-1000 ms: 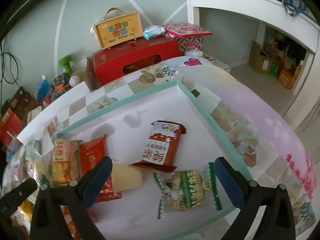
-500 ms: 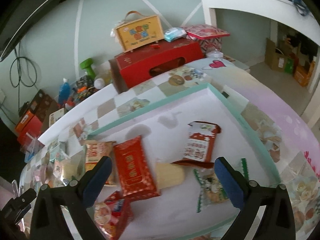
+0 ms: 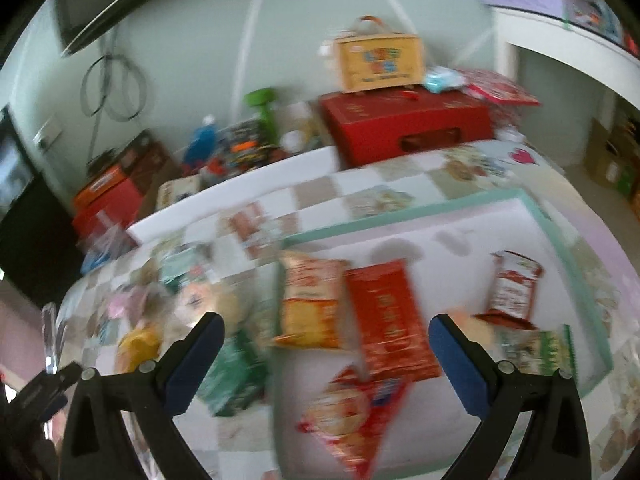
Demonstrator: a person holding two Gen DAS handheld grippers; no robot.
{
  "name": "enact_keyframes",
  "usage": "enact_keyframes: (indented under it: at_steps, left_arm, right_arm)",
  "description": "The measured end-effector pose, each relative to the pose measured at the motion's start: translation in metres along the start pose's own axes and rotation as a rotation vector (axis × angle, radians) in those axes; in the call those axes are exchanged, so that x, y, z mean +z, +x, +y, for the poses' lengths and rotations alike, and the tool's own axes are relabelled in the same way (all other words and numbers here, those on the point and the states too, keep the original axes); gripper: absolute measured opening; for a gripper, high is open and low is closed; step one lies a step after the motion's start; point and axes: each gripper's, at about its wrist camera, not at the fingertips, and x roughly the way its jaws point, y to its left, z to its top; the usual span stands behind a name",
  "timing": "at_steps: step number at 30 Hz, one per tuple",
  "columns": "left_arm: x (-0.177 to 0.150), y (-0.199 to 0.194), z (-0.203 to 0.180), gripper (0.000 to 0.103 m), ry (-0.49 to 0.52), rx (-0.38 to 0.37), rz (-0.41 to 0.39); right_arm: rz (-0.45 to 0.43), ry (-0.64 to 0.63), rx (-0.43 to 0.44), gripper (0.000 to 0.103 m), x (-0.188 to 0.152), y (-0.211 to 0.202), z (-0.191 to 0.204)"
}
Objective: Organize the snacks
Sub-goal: 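Move both tools back from the tray toward the snack pile, then grasp the yellow soft bread bag with the left tool while the right tool grasps the green pack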
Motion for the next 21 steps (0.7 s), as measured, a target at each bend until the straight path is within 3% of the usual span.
enact_keyframes:
  at_steps: [11,21]
  left_arm:
    - [-0.001,0.009,-0.006,0.103,0.039,-0.021,0.03]
    - [-0.004,0.027,-0.016,0.103,0.077,-0.004,0.084]
  right_arm:
    - [0.067,-0.25,0.096,0.103,-0.027,0.019,0.082]
    - [0.134,-0.362,0.048,0.103,-0.043,0.045,0.095]
